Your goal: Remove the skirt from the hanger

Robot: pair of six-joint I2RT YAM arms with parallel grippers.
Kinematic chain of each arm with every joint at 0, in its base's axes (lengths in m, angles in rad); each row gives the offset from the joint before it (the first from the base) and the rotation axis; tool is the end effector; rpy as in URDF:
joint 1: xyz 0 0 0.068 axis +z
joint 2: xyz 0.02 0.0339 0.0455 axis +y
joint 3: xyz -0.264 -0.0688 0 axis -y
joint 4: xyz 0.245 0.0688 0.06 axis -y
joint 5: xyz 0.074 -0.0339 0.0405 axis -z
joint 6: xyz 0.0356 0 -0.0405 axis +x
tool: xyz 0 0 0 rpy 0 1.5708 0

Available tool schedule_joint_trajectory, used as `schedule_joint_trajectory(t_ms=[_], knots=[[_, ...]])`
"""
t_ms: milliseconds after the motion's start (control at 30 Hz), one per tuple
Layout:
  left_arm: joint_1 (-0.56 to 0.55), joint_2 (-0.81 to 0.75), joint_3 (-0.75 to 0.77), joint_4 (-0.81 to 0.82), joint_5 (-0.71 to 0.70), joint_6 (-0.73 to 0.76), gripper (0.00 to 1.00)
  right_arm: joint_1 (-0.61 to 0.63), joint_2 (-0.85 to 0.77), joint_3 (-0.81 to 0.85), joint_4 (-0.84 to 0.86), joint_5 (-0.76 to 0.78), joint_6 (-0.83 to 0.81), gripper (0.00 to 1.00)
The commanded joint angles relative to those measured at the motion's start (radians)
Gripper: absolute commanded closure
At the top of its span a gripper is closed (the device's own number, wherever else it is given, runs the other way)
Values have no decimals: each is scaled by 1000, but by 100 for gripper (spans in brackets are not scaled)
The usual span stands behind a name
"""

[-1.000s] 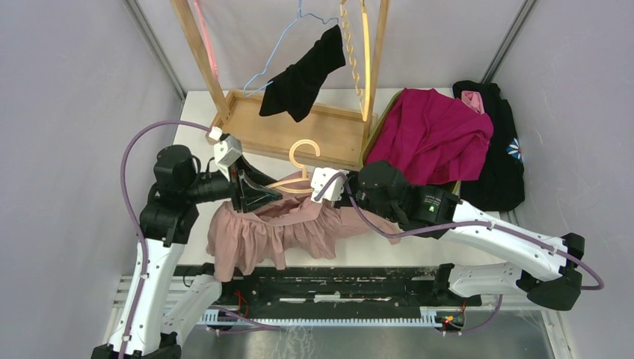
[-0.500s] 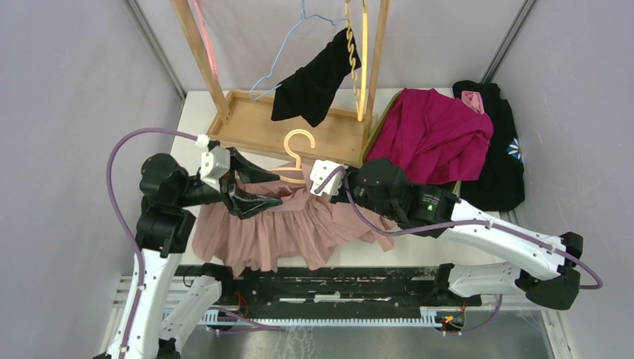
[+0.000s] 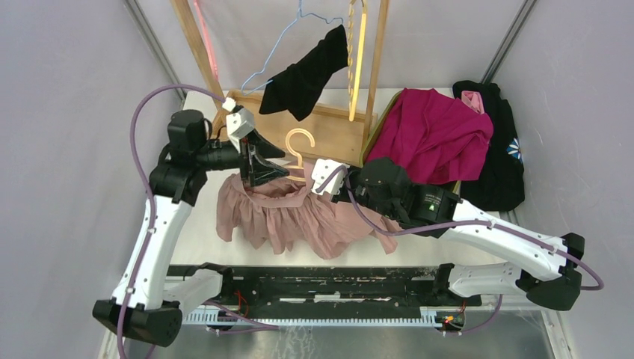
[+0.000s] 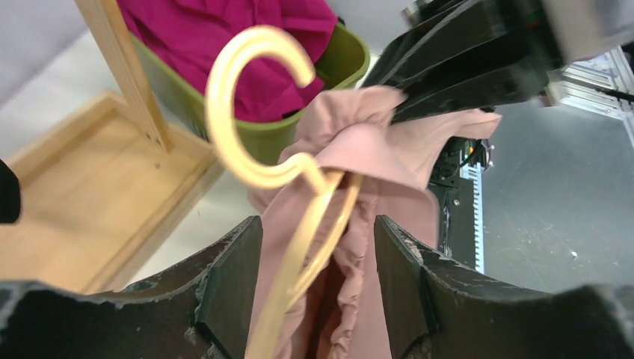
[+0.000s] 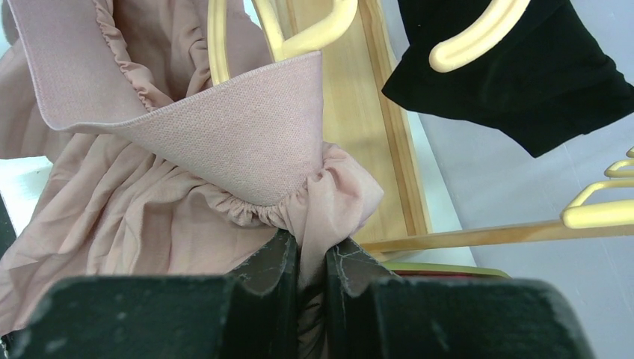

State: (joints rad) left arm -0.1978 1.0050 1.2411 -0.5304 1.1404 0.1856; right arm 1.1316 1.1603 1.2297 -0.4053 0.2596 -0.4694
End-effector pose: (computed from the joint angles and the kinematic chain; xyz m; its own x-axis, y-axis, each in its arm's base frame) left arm 0.1777 -0.0686 0.4262 -0.1070 0.1000 -0.9892 0.9712 0.2236 -0.0825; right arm 0.1177 0.2289 0.3967 0.2241 -0.5512 -0.8037 -0.7516 0.4272 -0.5025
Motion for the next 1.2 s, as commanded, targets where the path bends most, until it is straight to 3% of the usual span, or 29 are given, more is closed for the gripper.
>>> schedule_joint_trajectory(t_ms=[0,200,400,1033,1167], knots=[[-14,84,53,-170,-52,174,37,-1,-54,58,93,3,5,99],[-28,169,95,-204,-111,211,39,-1,-57,57,82,-10,4,99],[-31,187,127,-216,-76,230,39,-1,-53,63,79,-7,-3,99],[-137,281,164,-476,7,347,47,-21,-50,72,88,-2,-3,99],[-170,281,131,-500,-2,353,55,-30,-46,72,95,-2,-1,99]])
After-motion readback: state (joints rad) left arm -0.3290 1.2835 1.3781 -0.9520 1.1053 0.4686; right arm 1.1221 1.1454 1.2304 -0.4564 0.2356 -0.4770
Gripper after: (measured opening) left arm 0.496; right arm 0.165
